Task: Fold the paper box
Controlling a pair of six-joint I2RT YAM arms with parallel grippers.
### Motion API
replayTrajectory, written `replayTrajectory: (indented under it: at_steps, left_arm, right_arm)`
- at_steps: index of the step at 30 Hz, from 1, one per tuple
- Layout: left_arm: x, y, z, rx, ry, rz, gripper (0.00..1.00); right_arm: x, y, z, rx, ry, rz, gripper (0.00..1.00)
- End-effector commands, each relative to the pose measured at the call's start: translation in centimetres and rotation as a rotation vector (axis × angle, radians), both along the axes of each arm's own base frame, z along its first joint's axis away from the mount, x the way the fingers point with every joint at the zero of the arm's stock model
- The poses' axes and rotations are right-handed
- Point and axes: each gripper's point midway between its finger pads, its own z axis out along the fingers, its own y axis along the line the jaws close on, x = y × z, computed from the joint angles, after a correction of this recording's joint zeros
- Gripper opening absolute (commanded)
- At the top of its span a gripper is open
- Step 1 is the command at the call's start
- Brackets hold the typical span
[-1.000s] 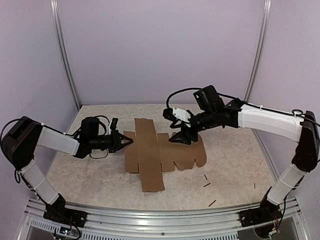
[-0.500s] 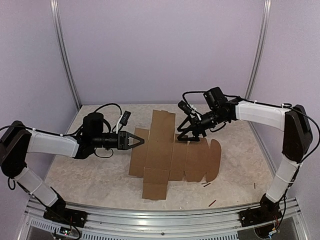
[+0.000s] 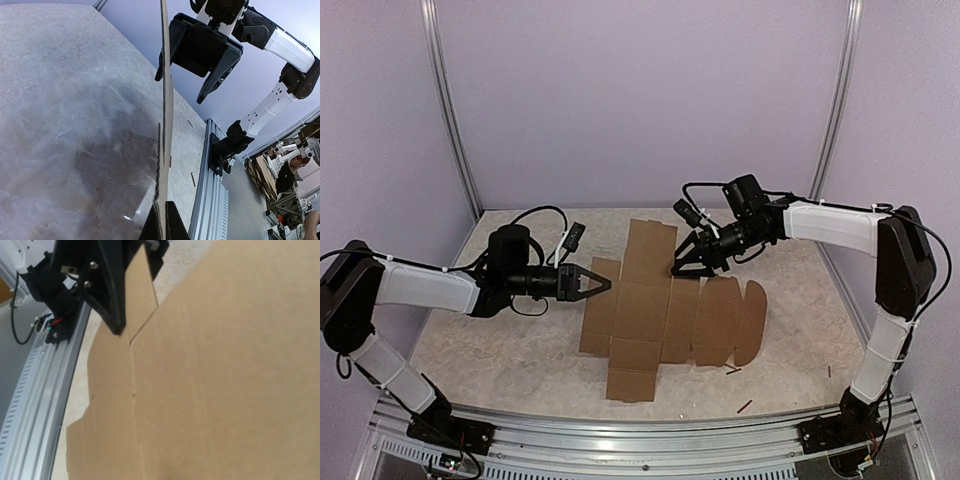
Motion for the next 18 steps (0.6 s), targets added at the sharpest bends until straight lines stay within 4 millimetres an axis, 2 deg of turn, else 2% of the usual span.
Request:
replayTrajectory:
  at_steps: [1, 12, 18]
  left_arm:
    - [-0.3, -0.7, 0.0, -0.01, 0.004, -0.046, 0.0]
    - [1.1, 0.4, -0.7, -0.046, 0.079, -0.014, 0.0]
    - [1.6, 0.7, -1.2, -0.06, 0.119, -0.006, 0.0]
  right_arm:
    - [-0.5, 1.0, 1.6, 0.054, -0.11, 0.045, 0.48]
    - [-2.4, 1.7, 3.7, 0.109, -0.202, 0.085, 0.34]
    - [-3.0, 3.2, 2.9, 0.018, -0.413, 0.016, 0.24]
